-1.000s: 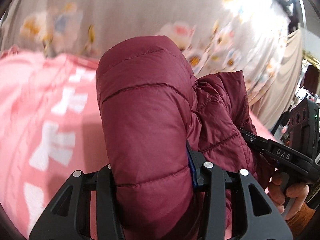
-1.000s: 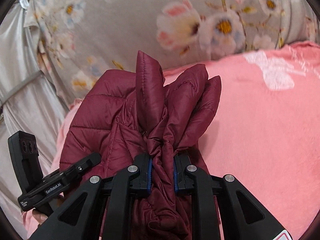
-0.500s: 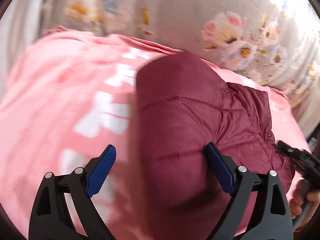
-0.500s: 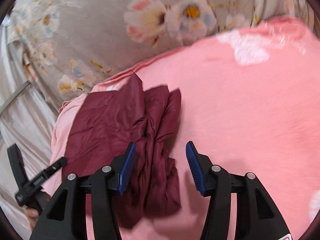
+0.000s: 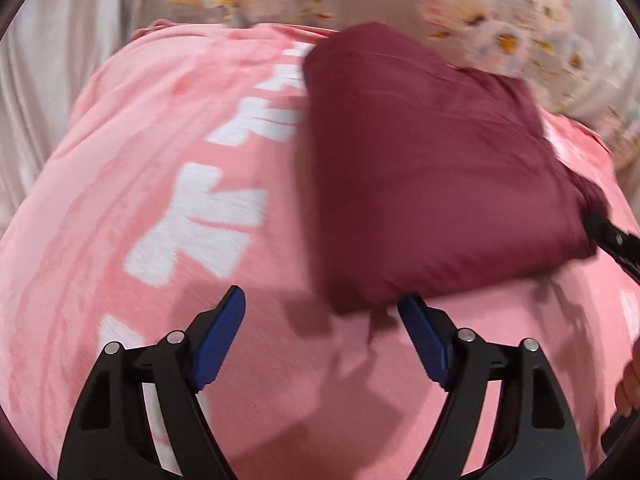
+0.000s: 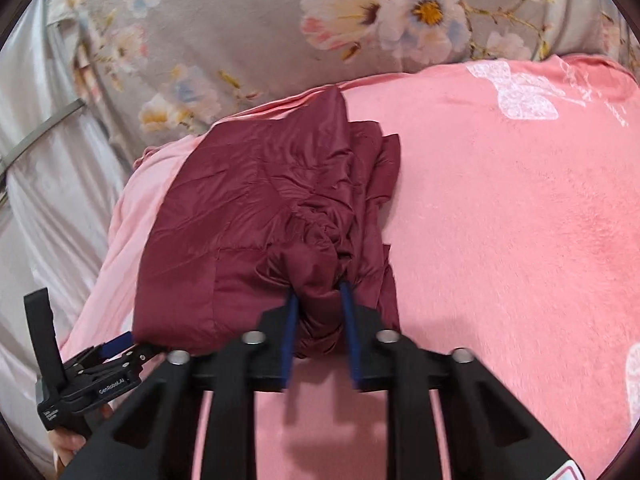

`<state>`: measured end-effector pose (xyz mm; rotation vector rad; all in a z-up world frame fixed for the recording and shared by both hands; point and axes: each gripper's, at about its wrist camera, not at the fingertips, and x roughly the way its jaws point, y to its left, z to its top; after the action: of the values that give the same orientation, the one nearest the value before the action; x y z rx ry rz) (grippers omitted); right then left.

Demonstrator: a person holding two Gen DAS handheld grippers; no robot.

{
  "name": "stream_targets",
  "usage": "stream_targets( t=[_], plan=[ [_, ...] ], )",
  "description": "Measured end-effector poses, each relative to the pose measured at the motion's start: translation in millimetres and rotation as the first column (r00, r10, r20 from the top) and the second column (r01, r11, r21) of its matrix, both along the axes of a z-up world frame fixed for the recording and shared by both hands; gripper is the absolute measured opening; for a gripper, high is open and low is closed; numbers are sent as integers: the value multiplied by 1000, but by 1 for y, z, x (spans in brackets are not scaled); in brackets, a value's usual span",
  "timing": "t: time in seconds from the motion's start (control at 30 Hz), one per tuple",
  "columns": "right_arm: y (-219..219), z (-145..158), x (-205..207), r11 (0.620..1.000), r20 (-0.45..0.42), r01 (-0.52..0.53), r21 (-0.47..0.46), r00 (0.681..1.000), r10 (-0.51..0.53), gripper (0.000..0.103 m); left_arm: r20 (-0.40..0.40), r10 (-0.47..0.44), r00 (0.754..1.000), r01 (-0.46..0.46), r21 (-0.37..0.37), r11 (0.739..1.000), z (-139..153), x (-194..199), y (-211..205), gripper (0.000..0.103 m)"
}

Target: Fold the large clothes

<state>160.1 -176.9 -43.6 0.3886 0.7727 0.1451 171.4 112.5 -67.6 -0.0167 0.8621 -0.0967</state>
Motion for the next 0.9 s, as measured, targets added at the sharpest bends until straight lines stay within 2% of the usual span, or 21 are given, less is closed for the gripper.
stream_targets(
  t=[0.1,0.17,0.33,0.5,0.57,0.63,0.77,0.9],
  plan=[
    [0,-19,11,1000,-46,13,3,999,-13,13,-18,-3,1000,3,13,1000,-7,18,7,78],
    [7,-35,15,999,-71,5,-42,997,-8,13,-10,-6,1000,7,46,999,-11,24,5,80],
    [7,-41,18,1000,-89,16,-20,996,-18,13,-13,8,1000,-7,52,999,-14,32,5,82],
    [3,-18,-8,996,-81,51,-69,995,-56,21,35,-28,999,26,62,998,7,0,9,79],
    [2,4,-22,988,-32,84,-131,996,-89,20,78,-47,996,43,48,998,27,-17,13,79],
    [5,24,-22,981,17,103,-162,995,-102,15,118,-43,992,39,35,999,50,-22,14,79],
    [21,45,4,977,65,103,-185,994,-92,14,174,-27,984,24,23,999,84,3,-8,79],
    [39,27,39,960,29,96,-263,995,-92,12,172,-15,985,3,72,997,75,46,-45,79]
  ],
)
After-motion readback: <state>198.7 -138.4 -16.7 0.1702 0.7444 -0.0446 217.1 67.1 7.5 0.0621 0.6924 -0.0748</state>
